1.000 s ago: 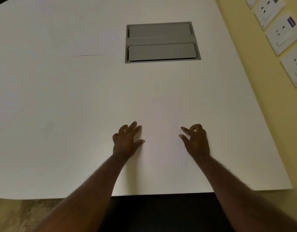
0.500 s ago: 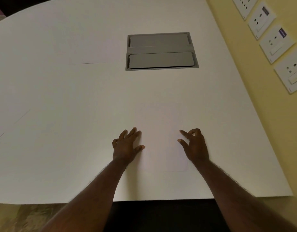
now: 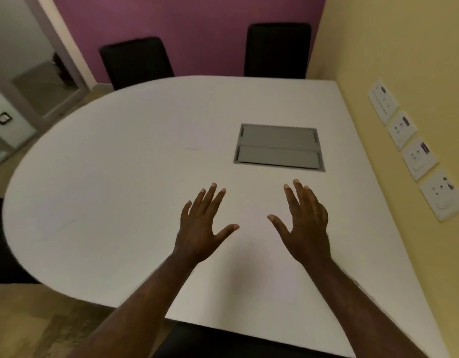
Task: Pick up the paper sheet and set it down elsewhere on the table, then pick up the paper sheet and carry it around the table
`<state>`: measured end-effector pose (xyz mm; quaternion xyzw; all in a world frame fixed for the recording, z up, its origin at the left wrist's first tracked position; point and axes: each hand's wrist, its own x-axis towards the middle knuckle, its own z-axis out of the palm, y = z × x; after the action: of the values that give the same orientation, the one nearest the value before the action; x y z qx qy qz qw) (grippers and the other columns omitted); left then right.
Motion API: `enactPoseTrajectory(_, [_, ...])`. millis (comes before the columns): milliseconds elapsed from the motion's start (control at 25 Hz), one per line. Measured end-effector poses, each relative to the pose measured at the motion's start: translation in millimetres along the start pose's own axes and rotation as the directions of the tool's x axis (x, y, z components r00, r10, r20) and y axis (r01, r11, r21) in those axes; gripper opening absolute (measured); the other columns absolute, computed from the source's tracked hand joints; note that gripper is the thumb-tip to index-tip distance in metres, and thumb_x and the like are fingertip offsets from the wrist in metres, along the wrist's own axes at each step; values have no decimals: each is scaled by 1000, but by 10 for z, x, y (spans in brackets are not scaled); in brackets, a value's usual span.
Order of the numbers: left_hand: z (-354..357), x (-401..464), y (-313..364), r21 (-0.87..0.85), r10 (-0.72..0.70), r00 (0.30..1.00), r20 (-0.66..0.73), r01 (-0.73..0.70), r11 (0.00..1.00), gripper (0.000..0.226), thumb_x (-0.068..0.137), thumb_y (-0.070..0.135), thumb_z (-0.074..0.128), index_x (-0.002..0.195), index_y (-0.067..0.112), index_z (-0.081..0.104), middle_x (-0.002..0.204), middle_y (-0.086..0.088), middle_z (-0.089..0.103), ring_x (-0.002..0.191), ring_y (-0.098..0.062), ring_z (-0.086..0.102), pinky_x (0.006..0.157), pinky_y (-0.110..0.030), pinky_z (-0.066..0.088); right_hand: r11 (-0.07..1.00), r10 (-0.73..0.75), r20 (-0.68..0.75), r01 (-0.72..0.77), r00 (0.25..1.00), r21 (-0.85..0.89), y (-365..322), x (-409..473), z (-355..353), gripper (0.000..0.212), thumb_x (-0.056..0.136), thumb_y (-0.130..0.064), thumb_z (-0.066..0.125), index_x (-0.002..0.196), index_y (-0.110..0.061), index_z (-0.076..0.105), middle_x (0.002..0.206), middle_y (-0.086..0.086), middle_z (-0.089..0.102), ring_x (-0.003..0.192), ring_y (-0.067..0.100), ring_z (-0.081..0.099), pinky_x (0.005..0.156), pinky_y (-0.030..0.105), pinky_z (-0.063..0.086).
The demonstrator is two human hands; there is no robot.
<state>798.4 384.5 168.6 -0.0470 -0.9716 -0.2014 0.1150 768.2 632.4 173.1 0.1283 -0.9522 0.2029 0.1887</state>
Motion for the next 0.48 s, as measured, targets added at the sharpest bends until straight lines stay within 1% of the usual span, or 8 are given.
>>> enactPoseTrajectory(80, [-353, -138, -28, 34, -24, 998, -52, 26, 999, 80, 82, 78, 32, 149, 45, 1, 159, 22, -6, 146, -3, -8, 117, -42, 7, 995, -92, -5, 92, 996, 38, -284, 84, -116, 70, 91, -62, 36, 150, -25, 26, 161, 0, 20, 147, 24, 20, 111, 49, 24])
enactPoseTrajectory(240, [-1006, -718, -399, 35, -175, 967, -185, 185, 982, 79, 83, 77, 34, 148, 46, 3, 158, 27, -7, 145, 4, -10, 117, -37, 4, 954, -275, -12, 274, 961, 117, -1081, 179, -98, 68, 91, -62, 38, 148, -24, 30, 160, -1, 25, 146, 22, 23, 111, 47, 22])
enactPoseTrajectory(360, [-1506, -1340, -856, 10, -306, 909, -284, 322, 947, 79, 83, 77, 37, 149, 45, 6, 157, 27, -4, 144, 5, -9, 118, -37, 3, 897, -393, -13, 387, 919, 216, -1843, 150, 60, 68, 90, -60, 40, 148, -24, 31, 159, -1, 26, 146, 21, 24, 112, 46, 21])
enactPoseTrajectory(480, [-2007, -2013, -1350, -10, -404, 836, -372, 431, 902, 80, 81, 76, 40, 149, 43, 14, 158, 25, 4, 146, 2, -4, 119, -39, 4, 826, -505, -22, 491, 863, 277, -2665, 46, 262, 67, 91, -59, 40, 147, -23, 33, 159, -1, 27, 145, 21, 25, 111, 44, 22])
